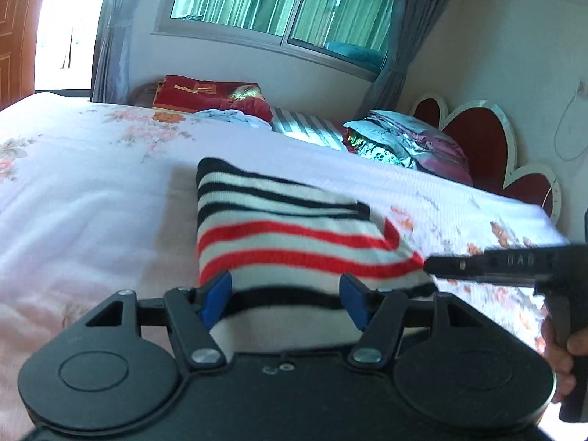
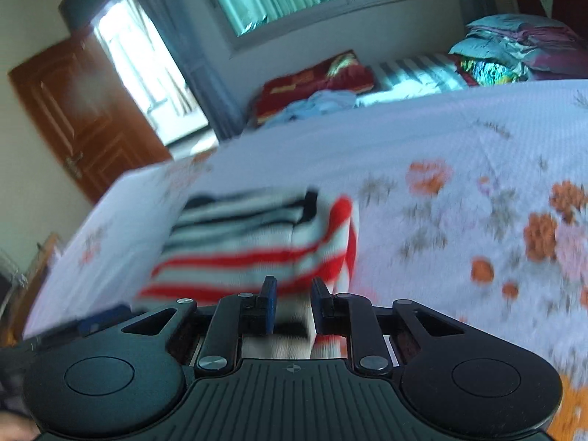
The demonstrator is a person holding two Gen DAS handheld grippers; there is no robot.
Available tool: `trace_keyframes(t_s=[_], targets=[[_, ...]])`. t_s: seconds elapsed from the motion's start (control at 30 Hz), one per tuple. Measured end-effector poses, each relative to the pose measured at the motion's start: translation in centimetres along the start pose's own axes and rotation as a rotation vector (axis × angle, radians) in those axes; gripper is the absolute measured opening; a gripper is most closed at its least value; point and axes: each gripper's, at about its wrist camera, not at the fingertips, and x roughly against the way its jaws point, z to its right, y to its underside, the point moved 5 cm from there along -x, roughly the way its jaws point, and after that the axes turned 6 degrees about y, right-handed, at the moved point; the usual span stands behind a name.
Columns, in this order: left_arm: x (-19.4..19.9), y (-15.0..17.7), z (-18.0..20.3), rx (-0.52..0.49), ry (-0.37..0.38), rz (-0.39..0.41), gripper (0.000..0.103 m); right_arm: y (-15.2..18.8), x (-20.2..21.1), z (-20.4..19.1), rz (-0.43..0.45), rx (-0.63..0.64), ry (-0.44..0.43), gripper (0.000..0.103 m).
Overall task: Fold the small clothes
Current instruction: 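Open both tools and release the folded sweater onto the bed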
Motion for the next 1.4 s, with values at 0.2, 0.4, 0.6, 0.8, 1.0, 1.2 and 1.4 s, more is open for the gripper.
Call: trace_keyframes(t_s=[0.2, 0.4, 0.6, 0.8, 1.0, 1.2, 1.4], targets=[[-0.9, 0.5, -0.2, -0.037, -0.052, -0.053, 0.066, 2.4, -2.3, 0.5, -0.026, 0.065, 0.127, 0.02], [0.4, 0.6, -0.1, -0.011, -0.063, -0.065, 0.063, 2.5, -0.4, -0.2, 0.017, 0.059, 0.165, 0.024], [2.0, 2.5, 0.5, -0.022, -0.059, -0.087, 0.065, 4.6, 3.3, -0.8, 0.03, 0.03, 0.159, 0.024], [1.5, 3.9, 0.3, -0.018, -0.055, -0.111, 0.07, 7.1, 2.0, 0.3, -0.023, 0.001, 0.226, 0.024], [1.1, 4.3, 0.2, 0.012, -0.052, -0.135, 0.078, 8.0, 1.1, 0.9, -0.038, -0.027, 0.236, 0.029], [1.2, 4.3, 0.6, 0.041, -0.127, -0.181, 0.094, 8.1, 1.0, 2.4, -0.064, -0.091, 0.248, 0.058], [3.2, 4.4, 1.5, 0.006, -0.317, -0.182, 0.099, 7.3, 2.3, 1.6, -0.055, -0.018, 0.292, 0.071]])
